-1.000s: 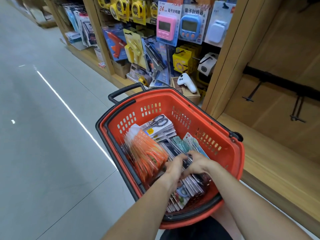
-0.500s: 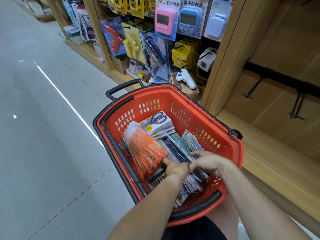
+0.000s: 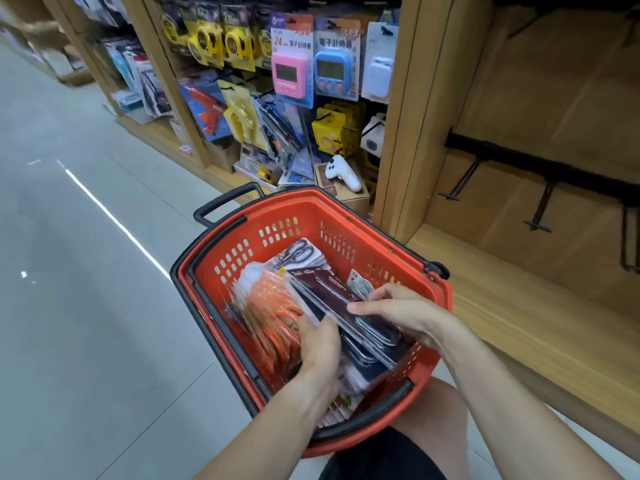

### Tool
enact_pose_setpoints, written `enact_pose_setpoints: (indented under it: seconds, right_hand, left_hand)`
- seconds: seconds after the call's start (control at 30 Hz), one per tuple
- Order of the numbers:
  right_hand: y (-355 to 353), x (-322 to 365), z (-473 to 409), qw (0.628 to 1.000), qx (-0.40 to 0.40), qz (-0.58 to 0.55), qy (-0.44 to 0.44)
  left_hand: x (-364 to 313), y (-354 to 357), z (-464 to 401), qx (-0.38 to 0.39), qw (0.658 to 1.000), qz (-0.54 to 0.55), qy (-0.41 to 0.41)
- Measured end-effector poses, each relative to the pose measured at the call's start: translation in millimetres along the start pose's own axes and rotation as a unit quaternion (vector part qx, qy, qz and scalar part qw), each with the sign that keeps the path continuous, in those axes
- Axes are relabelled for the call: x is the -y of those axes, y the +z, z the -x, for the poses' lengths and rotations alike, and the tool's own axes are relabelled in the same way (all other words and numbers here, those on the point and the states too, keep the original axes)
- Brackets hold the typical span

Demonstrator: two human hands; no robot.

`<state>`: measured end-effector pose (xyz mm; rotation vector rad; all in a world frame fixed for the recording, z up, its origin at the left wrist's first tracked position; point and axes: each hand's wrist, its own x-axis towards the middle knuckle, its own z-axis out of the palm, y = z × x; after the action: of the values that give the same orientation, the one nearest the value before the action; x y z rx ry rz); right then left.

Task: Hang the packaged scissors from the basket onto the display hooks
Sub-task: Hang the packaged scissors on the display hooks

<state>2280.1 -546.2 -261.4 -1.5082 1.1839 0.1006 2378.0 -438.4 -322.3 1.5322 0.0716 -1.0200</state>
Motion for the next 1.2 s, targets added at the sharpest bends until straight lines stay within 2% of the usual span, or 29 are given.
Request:
enact_pose_setpoints:
  seconds: [0.1, 0.2, 0.3, 0.47, 0.67, 0.83, 0.9, 1.03, 1.2]
  right_hand:
    - [-16.0, 8.9, 15.7, 0.999, 0.006, -0.027, -0.025]
    - [-34.1, 18.6, 36.4, 0.995, -0.003, -0.077, -0.062]
    - [-59.8, 22.7, 62.3, 0.979, -0.074, -0.169, -0.091]
    - [-119.1, -0.2, 121.9, 0.930, -0.215, -0.260, -0.149]
    - [-178.4, -72.0, 179.1, 0.862, -0.345, -0.336, -0.157]
    - [-206.1, -132.2, 212.9, 0.811, -0.428, -0.364, -0.159]
    - [-208.3, -154.9, 225.4, 0.780, -0.461, -0.390, -0.166]
    - [-204.8, -185.5, 248.0, 0.748, -0.498, -0.403, -0.173]
    - [-204.6, -202.7, 262.4, 0.731, -0.525, -0.398, -0.177]
  left_hand:
    - [-20.9, -1.2, 14.9, 0.064, 0.995, 0.009, 0.079]
    - [-41.4, 15.0, 22.1, 0.063, 0.988, -0.007, 0.142]
    - [-63.2, 45.5, 41.4, 0.090, 0.979, -0.002, 0.182]
    - [-84.5, 118.5, 93.2, 0.213, 0.939, -0.038, 0.268]
    - [-45.1, 215.3, 136.2, 0.369, 0.896, -0.065, 0.237]
    - [-1.4, 270.3, 169.9, 0.454, 0.858, -0.089, 0.224]
    - [11.0, 281.6, 182.7, 0.485, 0.837, -0.106, 0.229]
    - [31.7, 287.1, 199.5, 0.505, 0.826, -0.115, 0.222]
    - [46.6, 289.2, 211.6, 0.497, 0.838, -0.101, 0.202]
